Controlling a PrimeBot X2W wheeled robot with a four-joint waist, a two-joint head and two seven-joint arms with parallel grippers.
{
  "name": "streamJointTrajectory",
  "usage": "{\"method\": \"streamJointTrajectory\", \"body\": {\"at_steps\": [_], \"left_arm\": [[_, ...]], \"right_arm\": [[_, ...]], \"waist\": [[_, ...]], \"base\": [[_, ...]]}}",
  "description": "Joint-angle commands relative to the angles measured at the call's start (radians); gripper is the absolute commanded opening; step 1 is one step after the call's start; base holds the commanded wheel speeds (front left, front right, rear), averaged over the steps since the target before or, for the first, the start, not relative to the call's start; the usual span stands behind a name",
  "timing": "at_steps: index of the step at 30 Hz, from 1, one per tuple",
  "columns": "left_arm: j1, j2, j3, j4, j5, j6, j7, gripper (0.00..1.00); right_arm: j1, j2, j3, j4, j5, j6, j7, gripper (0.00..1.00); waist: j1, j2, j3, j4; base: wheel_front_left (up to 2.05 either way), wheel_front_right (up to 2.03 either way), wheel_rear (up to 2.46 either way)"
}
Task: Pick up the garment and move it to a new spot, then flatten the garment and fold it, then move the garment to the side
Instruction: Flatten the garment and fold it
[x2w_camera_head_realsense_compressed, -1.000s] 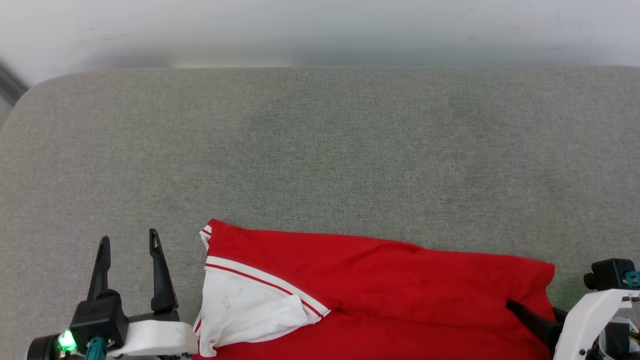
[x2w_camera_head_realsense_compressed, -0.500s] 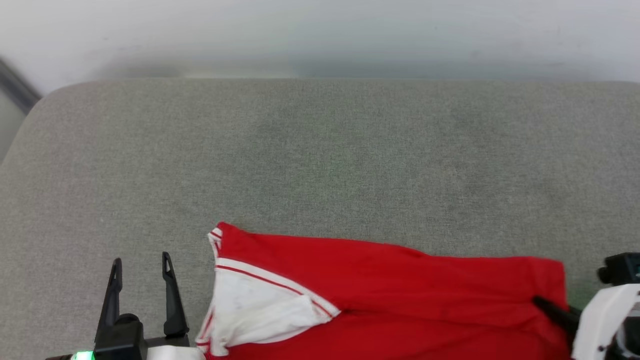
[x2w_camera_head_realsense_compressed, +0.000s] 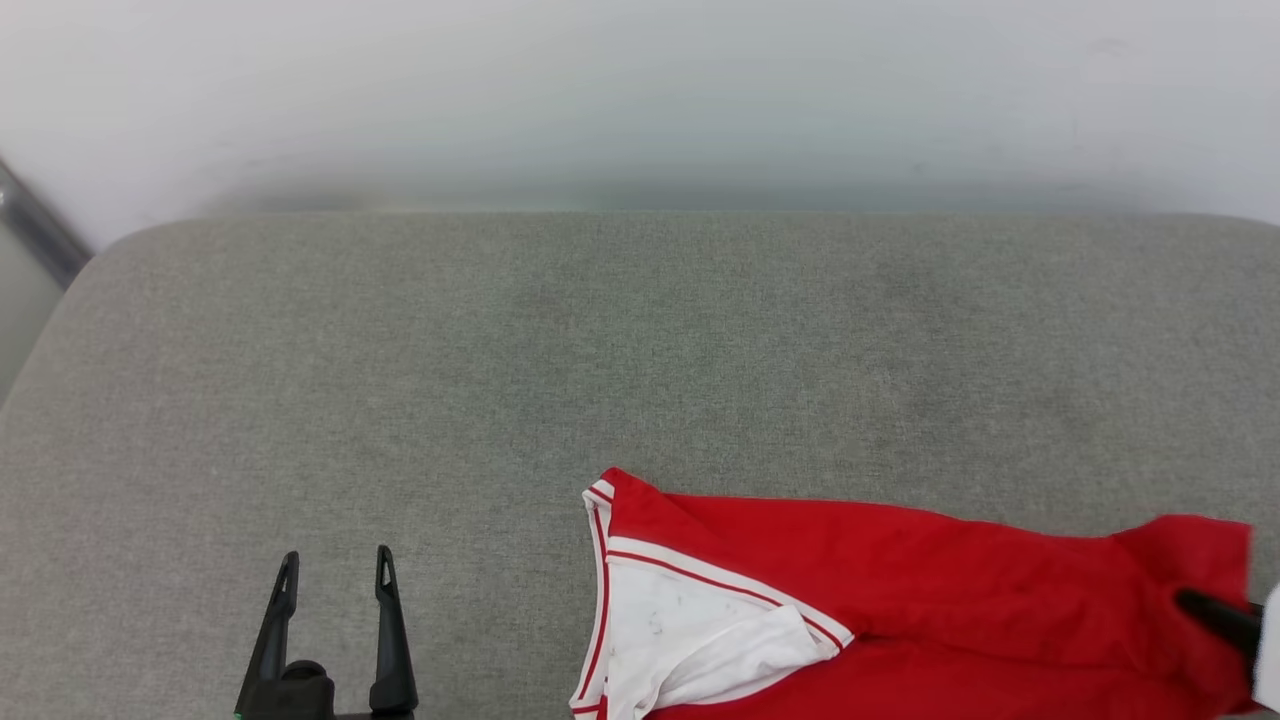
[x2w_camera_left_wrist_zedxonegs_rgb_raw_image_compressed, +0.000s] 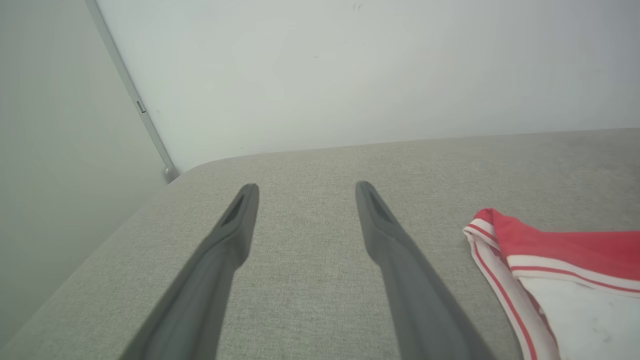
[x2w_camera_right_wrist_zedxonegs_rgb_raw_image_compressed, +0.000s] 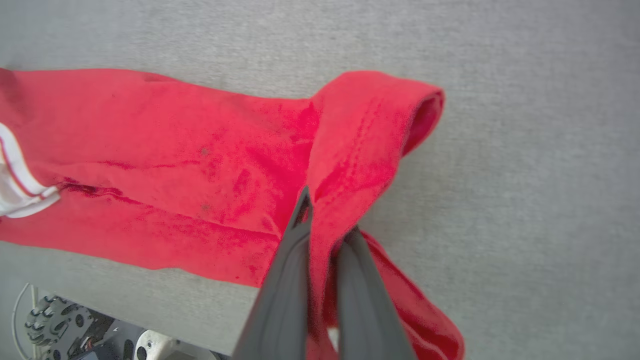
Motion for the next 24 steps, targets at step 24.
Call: {"method": "streamJointTrajectory", "body": {"at_steps": [24], "left_arm": [[-0.041,-0.036,0.030,0.005,0.008,-0.041,-0.003,1.00]], "right_arm": [[-0.309,0.270,0.406,-0.366,-0.163,-0.001,0.207,0.00]], "waist": [[0.0000,0.0000,0.056,0.053]], "base": [[0.00,0.00,0.00]]}}
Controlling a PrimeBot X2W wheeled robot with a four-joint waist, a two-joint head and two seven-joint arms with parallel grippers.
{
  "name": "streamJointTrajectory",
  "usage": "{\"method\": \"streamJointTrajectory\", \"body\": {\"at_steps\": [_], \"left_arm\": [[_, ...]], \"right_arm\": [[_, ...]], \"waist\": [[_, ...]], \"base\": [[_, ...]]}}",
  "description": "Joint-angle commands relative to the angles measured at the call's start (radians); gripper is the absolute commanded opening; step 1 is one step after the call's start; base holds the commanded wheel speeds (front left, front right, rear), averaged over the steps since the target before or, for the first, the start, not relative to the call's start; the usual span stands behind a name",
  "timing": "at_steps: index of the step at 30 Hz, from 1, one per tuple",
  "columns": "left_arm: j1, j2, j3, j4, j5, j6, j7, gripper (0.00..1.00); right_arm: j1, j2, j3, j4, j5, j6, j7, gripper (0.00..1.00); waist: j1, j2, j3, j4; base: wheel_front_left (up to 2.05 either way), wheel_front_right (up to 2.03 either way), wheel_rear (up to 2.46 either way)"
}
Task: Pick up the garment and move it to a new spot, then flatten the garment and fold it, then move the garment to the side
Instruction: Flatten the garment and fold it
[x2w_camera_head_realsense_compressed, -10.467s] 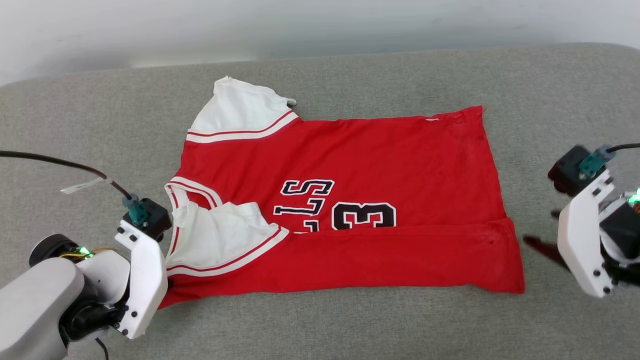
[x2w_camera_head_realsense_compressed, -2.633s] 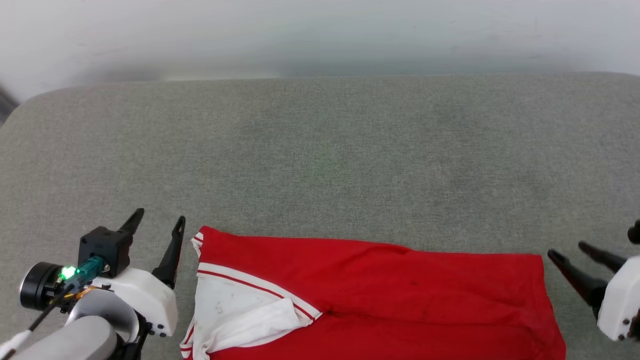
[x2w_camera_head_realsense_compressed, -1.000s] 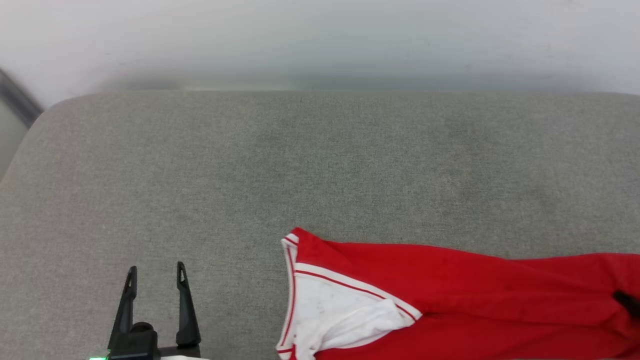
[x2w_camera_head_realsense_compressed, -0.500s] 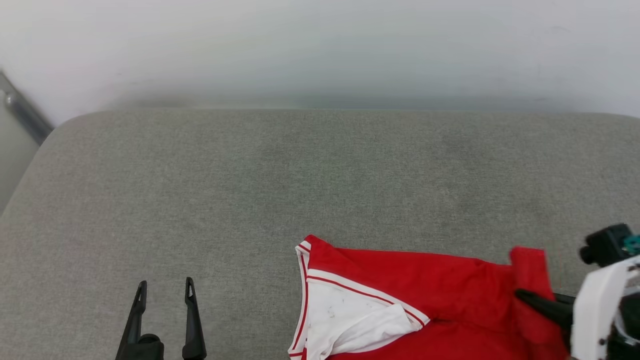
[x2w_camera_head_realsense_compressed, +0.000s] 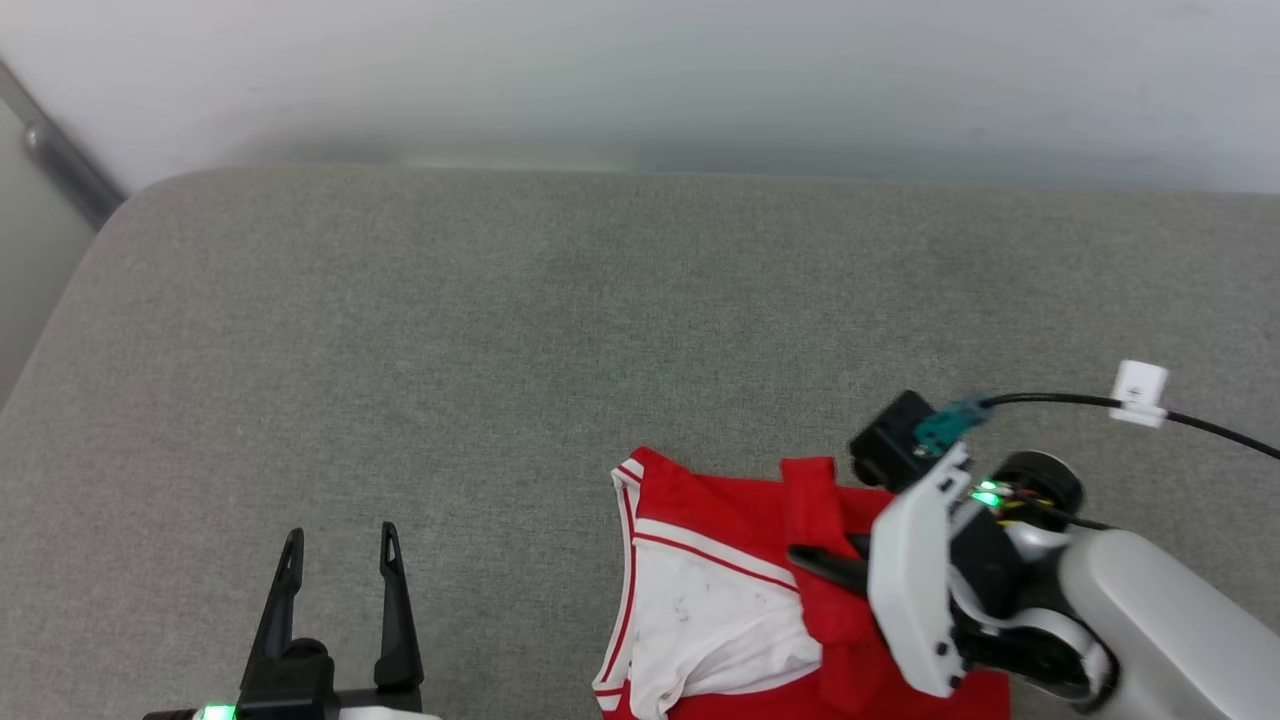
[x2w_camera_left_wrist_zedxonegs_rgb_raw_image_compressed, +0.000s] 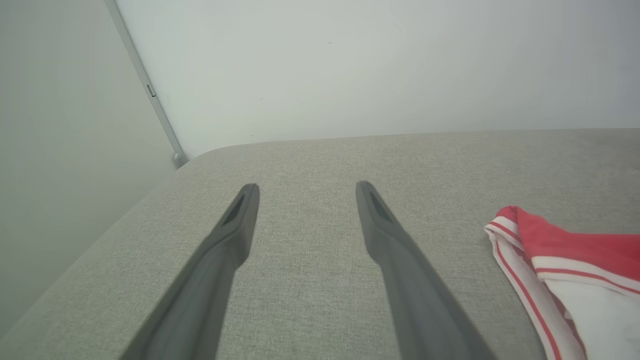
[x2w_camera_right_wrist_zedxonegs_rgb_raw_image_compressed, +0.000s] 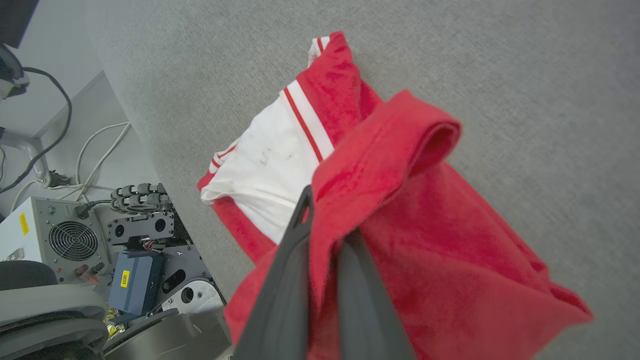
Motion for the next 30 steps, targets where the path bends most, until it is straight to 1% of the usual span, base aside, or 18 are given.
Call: {"method": "streamJointTrajectory", "body": {"at_steps": [1,5,10,13,15,17,18,19,20,21,24,26,27,30], "left_arm": [[-0.020,-0.002,0.002,0.000,0.000,-0.002,-0.003,1.00],[-0.037,-0.008,0.002,0.007,0.001,-0.010,-0.003,1.00],[-0.063,-0.017,0.000,0.010,0.001,-0.019,-0.003,1.00],[-0.073,-0.020,0.001,0.012,0.001,-0.021,-0.003,1.00],[-0.076,-0.023,0.006,0.014,0.000,-0.023,-0.003,1.00],[-0.073,-0.025,0.011,0.017,-0.001,-0.022,-0.003,1.00],[-0.067,-0.025,0.016,0.018,-0.001,-0.021,-0.003,1.00],[-0.062,-0.025,0.018,0.019,-0.002,-0.021,-0.003,1.00],[-0.056,-0.026,0.020,0.019,-0.002,-0.023,-0.003,1.00],[-0.033,-0.027,0.041,0.019,-0.004,-0.031,-0.003,1.00],[-0.020,-0.029,0.055,0.010,-0.009,-0.027,-0.003,1.00],[-0.010,-0.031,0.060,0.006,-0.010,-0.027,-0.003,1.00],[-0.009,-0.032,0.061,0.004,-0.012,-0.028,-0.003,1.00],[0.004,-0.034,0.064,0.000,-0.009,-0.034,-0.003,1.00]], "right_arm": [[-0.037,0.023,0.026,0.026,-0.012,0.000,-0.009,0.00],[-0.128,0.092,0.116,0.140,-0.028,0.000,-0.039,0.00],[-0.196,0.153,0.234,0.310,-0.076,0.000,-0.091,0.00],[-0.215,0.166,0.309,0.390,-0.088,0.000,-0.128,0.00],[-0.213,0.167,0.354,0.433,-0.076,0.000,-0.153,0.00],[-0.223,0.164,0.381,0.462,-0.074,-0.001,-0.198,0.00],[-0.231,0.167,0.387,0.468,-0.066,-0.001,-0.223,0.29],[-0.242,0.165,0.391,0.466,-0.065,-0.001,-0.249,1.00],[-0.253,0.159,0.399,0.458,-0.066,-0.001,-0.276,1.00],[-0.283,0.100,0.377,0.370,-0.073,-0.001,-0.419,1.00],[-0.280,0.066,0.304,0.331,-0.120,-0.001,-0.525,1.00],[-0.258,0.053,0.224,0.318,-0.171,-0.001,-0.612,1.00],[-0.244,0.052,0.166,0.322,-0.197,-0.001,-0.661,1.00],[-0.182,0.079,-0.009,0.332,-0.299,-0.001,-0.795,1.00]], "waist": [[0.0000,-0.0001,0.014,0.006],[0.0000,-0.0001,0.041,0.016],[0.0000,-0.0001,0.070,0.029],[0.0000,-0.0001,0.079,0.034],[0.0000,-0.0001,0.080,0.033],[0.0000,-0.0001,0.076,0.029],[0.0000,-0.0001,0.071,0.024],[0.0000,-0.0001,0.065,0.020],[0.0000,-0.0001,0.058,0.017],[0.0000,-0.0001,0.021,-0.004],[0.0000,-0.0001,0.002,-0.019],[0.0000,-0.0001,-0.009,-0.028],[0.0000,-0.0001,-0.013,-0.032],[0.0000,-0.0001,-0.026,-0.041]], "base": [[0.00,0.00,0.00],[0.00,0.00,0.00],[0.00,0.00,0.00],[0.00,0.00,0.00],[0.00,0.00,0.00],[0.00,0.00,0.00],[0.00,0.00,0.00],[0.00,0.00,0.00],[0.00,0.00,0.00],[0.00,0.00,0.00],[0.00,0.00,0.00],[0.00,0.00,0.00],[0.00,0.00,0.00],[0.00,0.00,0.00]]}}
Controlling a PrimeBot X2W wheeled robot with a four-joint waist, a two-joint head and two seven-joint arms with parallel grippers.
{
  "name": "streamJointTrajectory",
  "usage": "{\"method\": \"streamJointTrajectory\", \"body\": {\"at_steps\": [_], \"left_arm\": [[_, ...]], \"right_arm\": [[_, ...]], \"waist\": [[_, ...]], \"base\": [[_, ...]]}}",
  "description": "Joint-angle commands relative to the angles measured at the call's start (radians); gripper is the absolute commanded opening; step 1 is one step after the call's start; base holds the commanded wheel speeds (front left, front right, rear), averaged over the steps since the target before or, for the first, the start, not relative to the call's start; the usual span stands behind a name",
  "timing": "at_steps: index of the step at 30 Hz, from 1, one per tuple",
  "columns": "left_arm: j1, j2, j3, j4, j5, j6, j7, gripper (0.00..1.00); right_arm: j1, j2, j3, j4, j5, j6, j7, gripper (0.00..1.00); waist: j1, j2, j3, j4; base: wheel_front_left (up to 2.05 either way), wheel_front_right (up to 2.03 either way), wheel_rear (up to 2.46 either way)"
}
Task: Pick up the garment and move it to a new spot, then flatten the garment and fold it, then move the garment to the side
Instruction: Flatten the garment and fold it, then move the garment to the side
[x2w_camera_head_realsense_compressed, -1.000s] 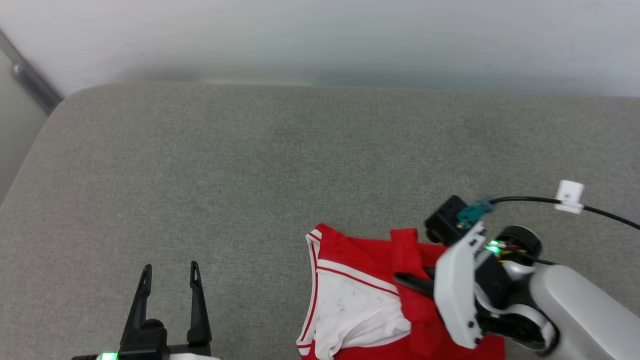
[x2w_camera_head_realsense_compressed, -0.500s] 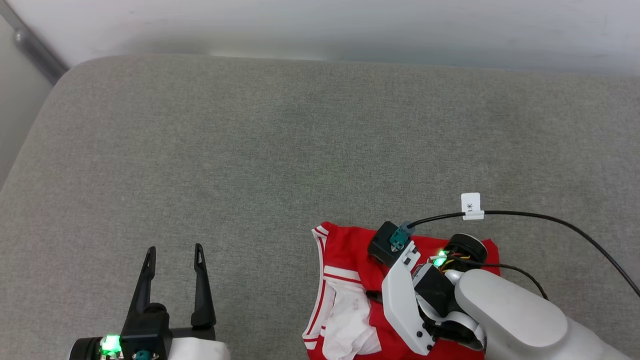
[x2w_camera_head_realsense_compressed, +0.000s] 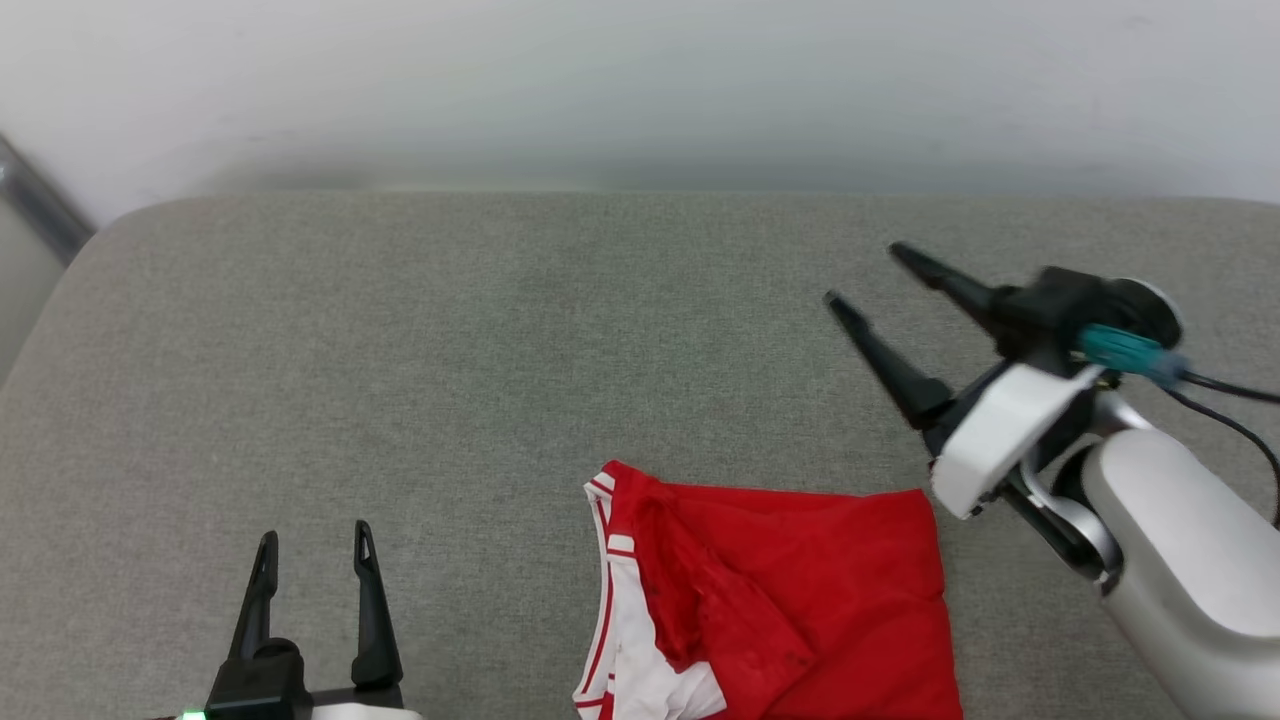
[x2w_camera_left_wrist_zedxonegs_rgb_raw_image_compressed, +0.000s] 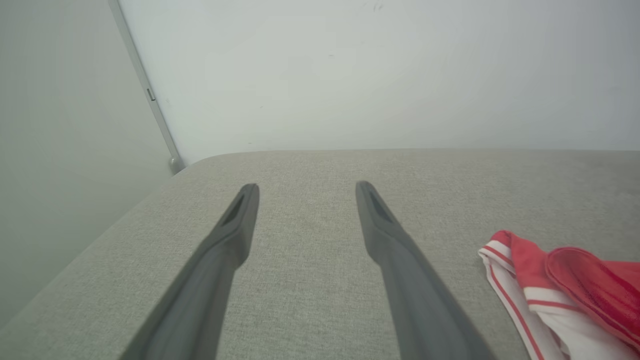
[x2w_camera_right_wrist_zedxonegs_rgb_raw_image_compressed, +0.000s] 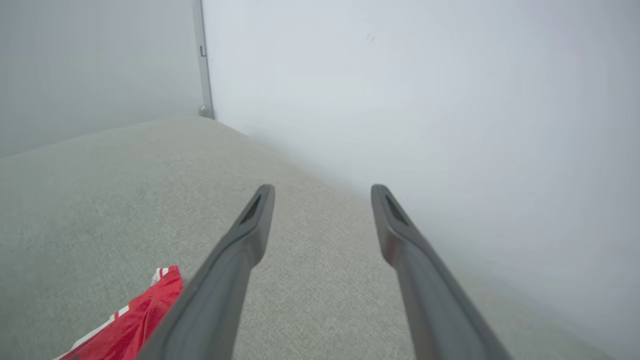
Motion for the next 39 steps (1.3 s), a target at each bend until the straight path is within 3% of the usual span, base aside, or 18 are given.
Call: {"method": "streamJointTrajectory", "body": {"at_steps": [1,4,10,16,27,39], "left_arm": [[0.016,-0.001,0.003,-0.003,0.001,-0.004,-0.002,1.00],[0.020,-0.002,0.006,-0.003,0.003,-0.008,-0.003,1.00],[0.027,-0.004,0.007,-0.005,0.011,-0.016,-0.003,1.00],[0.027,-0.003,0.010,-0.001,0.020,-0.026,-0.003,1.00],[0.042,0.003,0.006,0.006,0.022,-0.053,-0.003,1.00],[0.075,0.003,-0.009,0.022,0.025,-0.069,-0.002,1.00]], "right_arm": [[0.057,0.029,-0.079,0.001,-0.047,-0.001,-0.060,1.00],[0.139,0.066,-0.249,-0.002,-0.147,-0.001,-0.149,1.00],[0.321,0.160,-0.517,-0.052,-0.305,-0.001,-0.224,1.00],[0.497,0.269,-0.696,-0.181,-0.391,-0.001,-0.231,1.00],[0.756,0.375,-0.761,-0.313,-0.421,-0.001,-0.231,1.00],[0.866,0.396,-0.774,-0.344,-0.384,-0.001,-0.231,1.00]], "waist": [[0.0000,-0.0001,-0.011,-0.008],[0.0000,-0.0001,-0.021,-0.016],[0.0000,-0.0001,-0.033,-0.029],[0.0000,-0.0001,-0.044,-0.041],[0.0000,-0.0001,-0.078,-0.048],[0.0000,-0.0001,-0.103,-0.043]], "base": [[0.00,0.00,0.00],[0.00,0.00,0.00],[0.00,0.00,0.00],[0.00,0.00,0.00],[0.00,0.00,0.00],[0.00,0.00,0.00]]}}
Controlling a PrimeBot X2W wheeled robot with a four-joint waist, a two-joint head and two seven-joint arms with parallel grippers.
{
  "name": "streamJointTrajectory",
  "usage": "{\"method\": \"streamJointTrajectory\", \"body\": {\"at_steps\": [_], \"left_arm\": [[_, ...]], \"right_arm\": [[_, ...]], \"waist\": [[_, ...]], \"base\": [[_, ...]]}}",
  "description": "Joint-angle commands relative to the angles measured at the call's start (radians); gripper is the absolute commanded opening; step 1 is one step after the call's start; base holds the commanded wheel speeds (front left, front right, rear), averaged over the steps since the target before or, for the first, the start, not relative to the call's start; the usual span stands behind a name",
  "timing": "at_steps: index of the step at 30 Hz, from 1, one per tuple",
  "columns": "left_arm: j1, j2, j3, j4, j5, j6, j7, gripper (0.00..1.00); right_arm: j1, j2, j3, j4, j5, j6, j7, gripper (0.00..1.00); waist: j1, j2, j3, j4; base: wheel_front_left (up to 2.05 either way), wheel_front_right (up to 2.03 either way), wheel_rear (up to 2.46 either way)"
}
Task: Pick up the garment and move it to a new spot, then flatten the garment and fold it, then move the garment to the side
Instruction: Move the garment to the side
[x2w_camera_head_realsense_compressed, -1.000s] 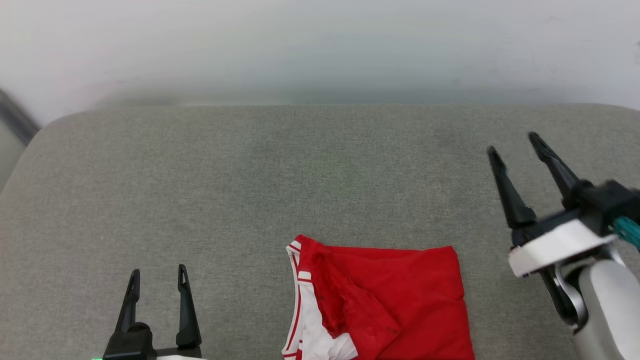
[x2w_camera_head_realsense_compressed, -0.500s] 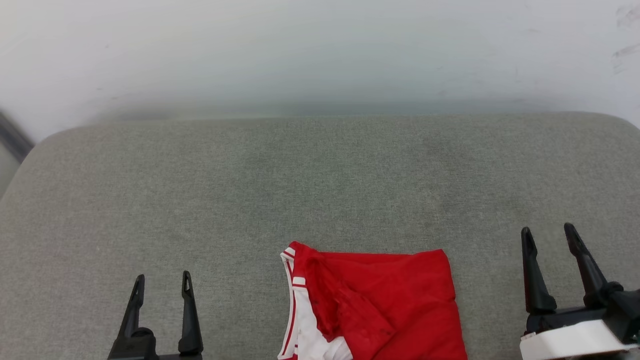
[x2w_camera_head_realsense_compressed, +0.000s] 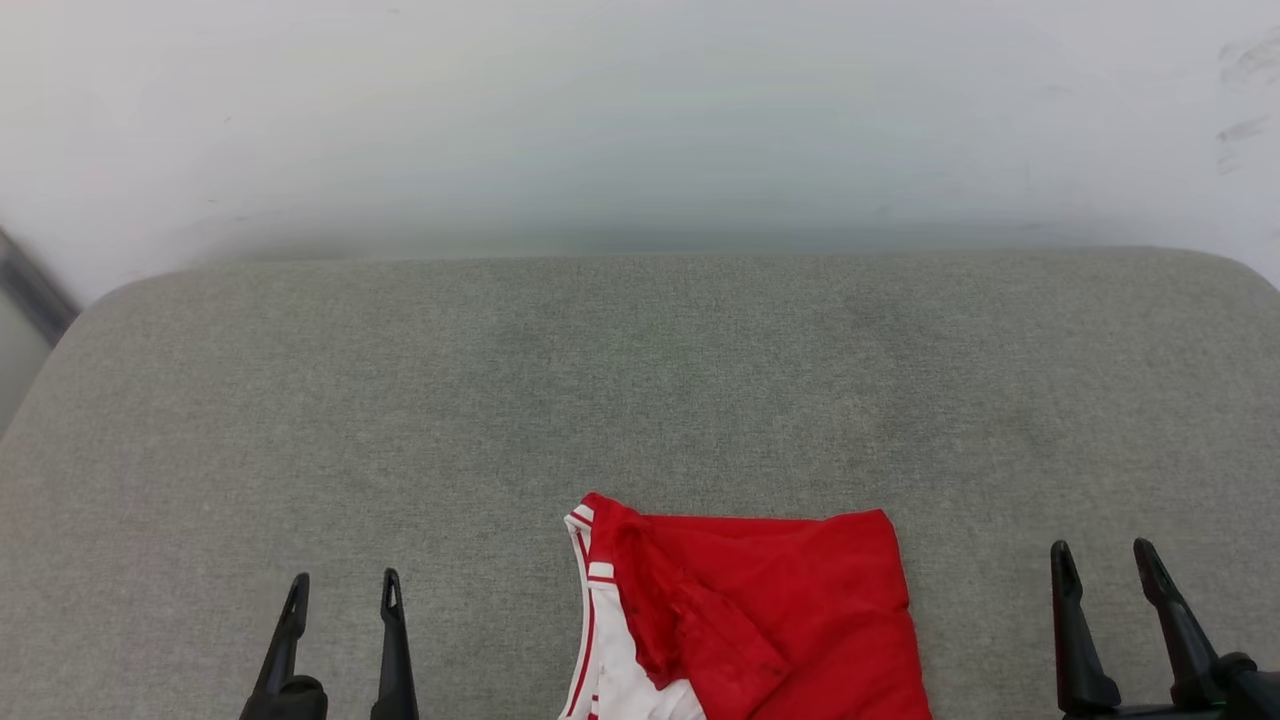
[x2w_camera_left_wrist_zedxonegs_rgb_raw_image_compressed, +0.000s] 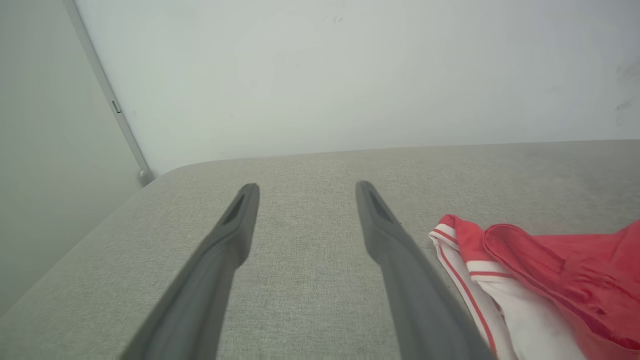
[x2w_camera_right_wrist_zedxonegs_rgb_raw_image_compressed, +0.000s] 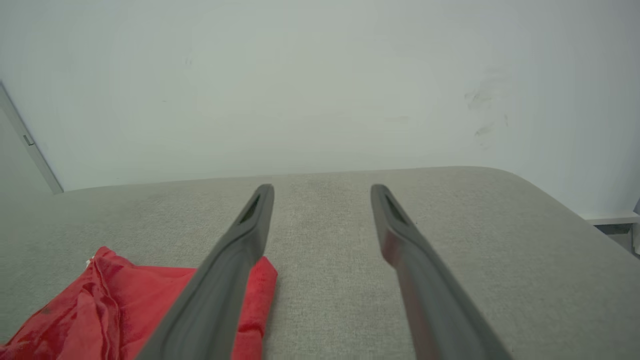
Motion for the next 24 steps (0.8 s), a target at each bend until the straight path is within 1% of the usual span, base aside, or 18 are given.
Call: {"method": "streamJointTrajectory", "body": {"at_steps": [1,6,8,10,13,16,18,20,24], "left_arm": [[0.017,0.003,-0.002,0.003,0.005,-0.002,-0.002,1.00],[0.020,0.005,0.001,0.007,0.006,0.000,-0.002,1.00],[0.020,0.004,0.004,0.004,0.003,0.004,-0.002,1.00],[0.018,0.003,0.005,0.003,0.002,0.006,-0.002,1.00],[0.012,0.002,0.005,0.002,0.001,0.005,-0.002,1.00],[0.004,0.002,0.005,0.002,0.000,0.002,-0.002,1.00],[0.001,0.002,0.005,0.002,-0.002,0.000,-0.002,1.00],[-0.001,0.001,0.007,0.004,-0.005,-0.001,-0.002,1.00],[-0.004,0.000,0.009,0.008,-0.009,-0.004,-0.002,1.00]], "right_arm": [[0.016,0.005,0.001,0.001,0.006,0.000,-0.002,1.00],[0.014,0.005,0.023,0.002,0.006,0.000,-0.002,1.00],[-0.020,0.005,0.049,-0.012,-0.025,0.000,-0.002,1.00],[-0.066,-0.003,0.054,-0.025,-0.041,-0.001,-0.002,1.00],[-0.156,-0.055,0.071,-0.043,-0.059,-0.001,-0.002,1.00],[-0.258,-0.137,0.108,-0.020,-0.065,-0.001,0.008,1.00],[-0.332,-0.191,0.141,0.003,-0.038,-0.001,0.066,1.00],[-0.391,-0.253,0.197,0.031,0.008,-0.001,0.177,1.00],[-0.477,-0.394,0.341,0.060,0.209,-0.001,0.511,1.00]], "waist": [[0.0001,-0.0001,-0.001,0.000],[0.0001,-0.0001,-0.002,-0.002],[0.0001,-0.0001,0.000,-0.006],[0.0001,-0.0001,0.002,-0.008],[0.0001,-0.0001,0.007,-0.009],[0.0001,-0.0001,0.014,-0.005],[0.0001,-0.0001,0.020,-0.003],[0.0001,-0.0001,0.025,0.000],[0.0001,-0.0001,0.036,0.004]], "base": [[0.00,0.00,0.00],[0.00,0.00,0.00],[0.00,0.00,0.00],[0.00,0.00,0.00],[0.00,0.00,0.00],[0.00,0.00,0.00],[0.00,0.00,0.00],[0.00,0.00,0.00],[0.00,0.00,0.00]]}}
